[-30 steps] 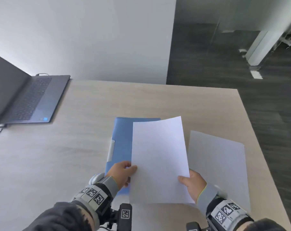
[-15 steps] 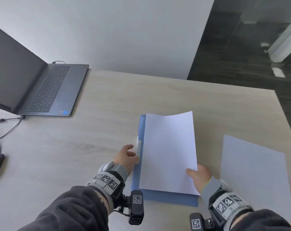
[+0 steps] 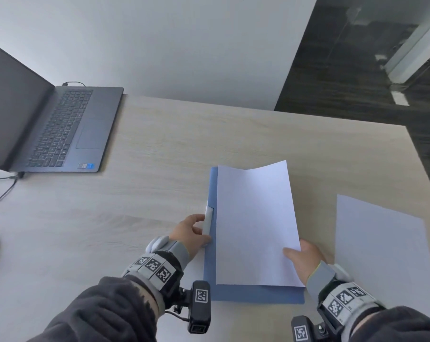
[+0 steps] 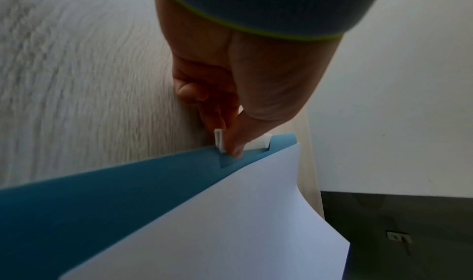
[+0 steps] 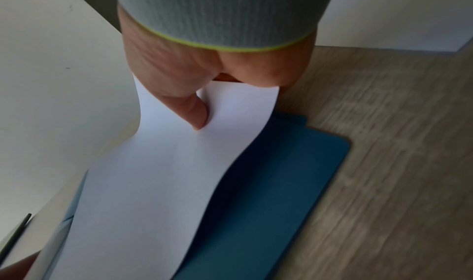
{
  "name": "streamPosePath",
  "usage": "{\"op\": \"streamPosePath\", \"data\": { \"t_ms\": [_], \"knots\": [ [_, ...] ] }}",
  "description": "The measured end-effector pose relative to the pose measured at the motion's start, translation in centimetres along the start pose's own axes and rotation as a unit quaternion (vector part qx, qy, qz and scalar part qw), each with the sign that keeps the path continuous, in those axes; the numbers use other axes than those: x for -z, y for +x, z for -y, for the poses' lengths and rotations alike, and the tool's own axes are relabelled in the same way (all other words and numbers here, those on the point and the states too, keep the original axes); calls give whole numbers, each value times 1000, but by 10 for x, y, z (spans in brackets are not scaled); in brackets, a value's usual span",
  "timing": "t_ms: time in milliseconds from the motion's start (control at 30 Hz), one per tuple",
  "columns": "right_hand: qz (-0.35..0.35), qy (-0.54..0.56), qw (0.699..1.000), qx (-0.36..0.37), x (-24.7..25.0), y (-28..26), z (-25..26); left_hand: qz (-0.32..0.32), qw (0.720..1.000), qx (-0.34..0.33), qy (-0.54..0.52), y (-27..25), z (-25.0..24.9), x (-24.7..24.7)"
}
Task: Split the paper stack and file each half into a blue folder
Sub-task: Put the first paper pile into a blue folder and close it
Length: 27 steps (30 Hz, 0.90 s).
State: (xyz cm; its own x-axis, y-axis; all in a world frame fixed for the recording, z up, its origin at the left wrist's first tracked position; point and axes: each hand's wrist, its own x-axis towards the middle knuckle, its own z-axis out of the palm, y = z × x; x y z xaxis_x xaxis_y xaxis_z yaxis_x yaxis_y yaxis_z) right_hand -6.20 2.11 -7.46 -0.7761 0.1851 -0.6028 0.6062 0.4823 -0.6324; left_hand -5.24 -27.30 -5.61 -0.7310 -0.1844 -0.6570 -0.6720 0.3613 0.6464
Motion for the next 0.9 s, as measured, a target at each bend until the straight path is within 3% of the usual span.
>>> {"op": "streamPosePath", "data": {
  "t_ms": [167,367,533,600,667,733,800,900],
  "knots": [
    [4,-2,1000,-1,0,2,1,48,999,13,-2,11,5,21],
    [3,-2,1000,3,0,0,2,-48,989,35,-138,24,15,56],
    [9,-3,1000,17,2,-3,4,-97,983,30,-152,32,12,67],
    [10,-8,1000,20,3,-4,4,-117,987,18,-104,27,6,66],
    [11,-9,1000,19,2,-3,4,-165,986,-5,14,16,-2,64],
    [15,-10,1000,20,2,-4,3,-198,966,-61,152,-3,-7,55],
    [18,-2,999,27,3,-3,3,-176,945,-148,232,-23,-11,38],
    [30,13,999,33,6,-6,7,-62,917,-237,314,-50,-6,-1]
  ]
}}
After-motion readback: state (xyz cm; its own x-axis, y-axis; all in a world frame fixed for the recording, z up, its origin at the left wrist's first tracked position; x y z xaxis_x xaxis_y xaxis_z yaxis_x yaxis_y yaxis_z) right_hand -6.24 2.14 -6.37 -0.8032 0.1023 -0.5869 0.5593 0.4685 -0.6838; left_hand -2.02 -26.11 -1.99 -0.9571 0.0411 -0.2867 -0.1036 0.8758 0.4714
